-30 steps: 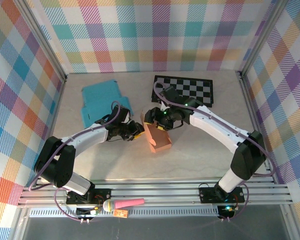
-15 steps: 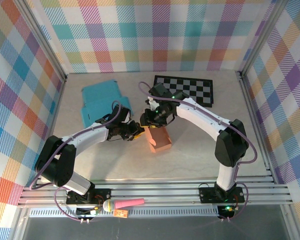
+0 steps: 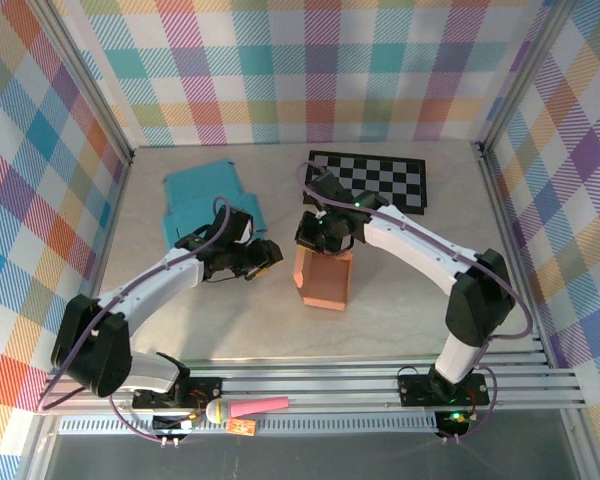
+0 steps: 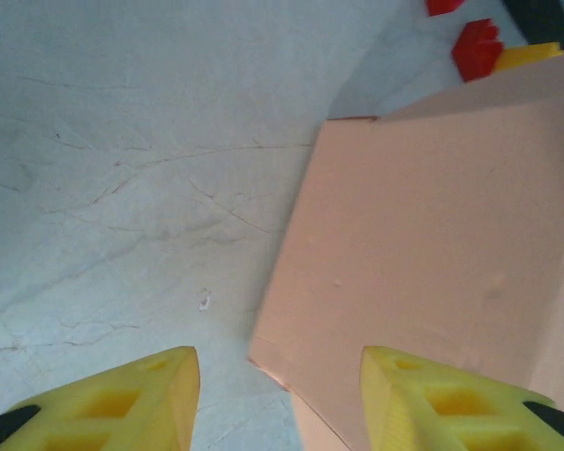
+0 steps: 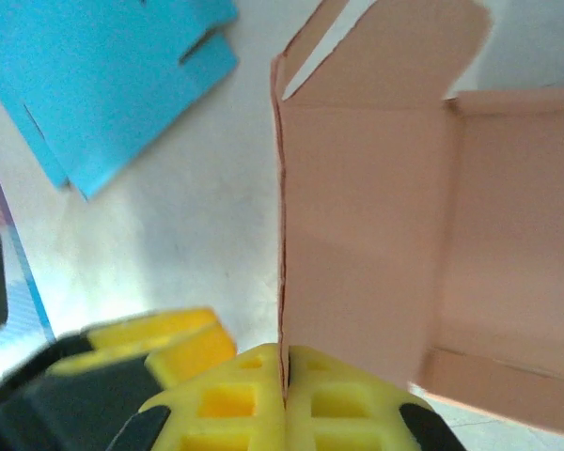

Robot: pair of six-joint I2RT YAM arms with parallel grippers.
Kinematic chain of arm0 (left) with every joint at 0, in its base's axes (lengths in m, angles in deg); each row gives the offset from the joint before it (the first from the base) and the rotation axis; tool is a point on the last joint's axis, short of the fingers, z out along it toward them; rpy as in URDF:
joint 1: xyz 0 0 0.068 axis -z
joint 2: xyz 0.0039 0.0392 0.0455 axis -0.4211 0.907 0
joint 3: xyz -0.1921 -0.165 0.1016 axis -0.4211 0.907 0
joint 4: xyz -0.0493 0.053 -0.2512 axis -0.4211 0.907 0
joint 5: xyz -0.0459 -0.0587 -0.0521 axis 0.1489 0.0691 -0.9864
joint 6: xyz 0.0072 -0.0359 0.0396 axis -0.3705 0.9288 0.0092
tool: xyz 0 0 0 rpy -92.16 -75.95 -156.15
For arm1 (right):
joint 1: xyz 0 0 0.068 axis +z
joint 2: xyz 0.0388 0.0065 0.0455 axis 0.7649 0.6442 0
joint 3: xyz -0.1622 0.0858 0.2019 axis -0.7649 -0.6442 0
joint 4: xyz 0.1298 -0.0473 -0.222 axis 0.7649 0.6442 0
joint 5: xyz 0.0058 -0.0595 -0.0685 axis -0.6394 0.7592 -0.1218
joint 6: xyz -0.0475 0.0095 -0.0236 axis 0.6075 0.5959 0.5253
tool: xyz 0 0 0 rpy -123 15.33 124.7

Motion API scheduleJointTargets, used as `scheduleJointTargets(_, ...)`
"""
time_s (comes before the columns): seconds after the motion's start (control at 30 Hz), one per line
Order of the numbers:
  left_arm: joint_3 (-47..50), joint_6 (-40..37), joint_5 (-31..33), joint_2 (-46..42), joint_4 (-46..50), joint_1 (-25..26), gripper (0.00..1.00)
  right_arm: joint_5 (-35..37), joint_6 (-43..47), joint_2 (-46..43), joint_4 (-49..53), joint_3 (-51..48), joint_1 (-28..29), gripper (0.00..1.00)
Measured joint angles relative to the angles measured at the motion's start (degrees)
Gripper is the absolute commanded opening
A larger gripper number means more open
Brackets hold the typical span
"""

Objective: Fold the paper box

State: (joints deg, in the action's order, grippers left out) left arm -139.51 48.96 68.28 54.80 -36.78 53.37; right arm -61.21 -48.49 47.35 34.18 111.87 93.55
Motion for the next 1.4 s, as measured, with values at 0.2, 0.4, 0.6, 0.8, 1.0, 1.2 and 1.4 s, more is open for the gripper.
scheduleJointTargets(0.2,-0.2,-3.4,1.1,-5.1,5.2,0.0,0.50,16.4,-23.2,-3.6,7.4,1.3,2.7,0.00)
scheduleJointTargets(0.4,-1.6,-9.7,1.1,-5.7,11.1,0.0,0.51,24.8,-43.2,3.1,24.8,14.6,3.3,0.00)
scheduleJointTargets(0.6,-4.5,-21.0,1.1,-5.8,12.9,0.7,0.52,27.7,-54.4,15.3,41.2,32.6,3.2,0.00)
scheduleJointTargets(0.8,-4.4,-32.7,1.9,-5.8,11.1,6.3,0.55,28.2,-58.2,18.2,47.0,34.1,2.7,0.00)
scheduleJointTargets(1.0,-4.5,-39.5,6.3,-4.3,7.7,11.2,0.56,28.0,-58.4,18.1,48.0,33.8,1.7,0.00)
scheduleJointTargets(1.2,-7.3,-42.6,8.9,1.5,4.9,14.2,0.57,27.3,-57.7,17.8,46.4,30.3,0.5,0.00)
scheduleJointTargets(1.4,-11.0,-44.0,9.5,6.5,3.0,15.6,0.56,26.0,-56.6,16.1,43.8,26.8,-0.4,0.00)
